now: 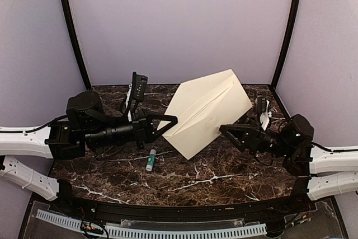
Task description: Place the letter into the envelope and seal it
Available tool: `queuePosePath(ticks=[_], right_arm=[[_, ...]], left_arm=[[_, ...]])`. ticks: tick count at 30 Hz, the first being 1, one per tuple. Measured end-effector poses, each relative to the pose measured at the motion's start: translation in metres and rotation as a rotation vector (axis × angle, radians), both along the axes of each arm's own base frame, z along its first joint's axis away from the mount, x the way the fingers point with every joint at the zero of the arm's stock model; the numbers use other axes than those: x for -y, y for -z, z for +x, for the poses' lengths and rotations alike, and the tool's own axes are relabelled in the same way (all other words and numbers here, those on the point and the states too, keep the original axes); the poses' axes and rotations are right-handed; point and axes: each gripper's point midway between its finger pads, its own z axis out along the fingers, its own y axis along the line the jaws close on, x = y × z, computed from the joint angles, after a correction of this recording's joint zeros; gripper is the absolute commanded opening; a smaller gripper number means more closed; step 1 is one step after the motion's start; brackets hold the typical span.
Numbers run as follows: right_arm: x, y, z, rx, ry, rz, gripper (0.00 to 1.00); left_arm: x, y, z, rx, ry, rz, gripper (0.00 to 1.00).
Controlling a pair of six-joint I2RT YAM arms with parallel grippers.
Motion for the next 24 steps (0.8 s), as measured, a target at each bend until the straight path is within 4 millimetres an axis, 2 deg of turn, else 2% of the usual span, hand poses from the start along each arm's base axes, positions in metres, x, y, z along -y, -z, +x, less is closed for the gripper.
queuePosePath(ticks=[3,11,14,17,22,24], right_arm=[[-0.003,-0.008,-0.003,0.017,-0.028,0.018,0.41],[-0.015,-0.024,0.002,0.038,-0.050,0.038,0.00],[-0.020,-0.020,0.011,0.014,-0.019,0.005,0.00],[-0.025,-0.010,0.026,-0.037,0.040,-0.062,0.00],[-0.028,0.019,0.055,-0.124,0.115,-0.210,0.00],[-0.029,0.035,0.067,-0.165,0.126,-0.275,0.00]], left_arm=[[-0.003,0.007,0.000,-0.010,-0.004,0.003,0.00],[-0.013,0.014,0.004,-0.020,-0.046,-0.017,0.00],[-0.016,0.018,0.008,-0.023,-0.080,-0.014,0.02],[-0.022,0.028,0.013,-0.026,-0.115,0.000,0.09],[-0.034,0.062,0.019,-0.037,-0.176,0.065,0.17],[-0.039,0.075,0.021,-0.043,-0.194,0.095,0.25]])
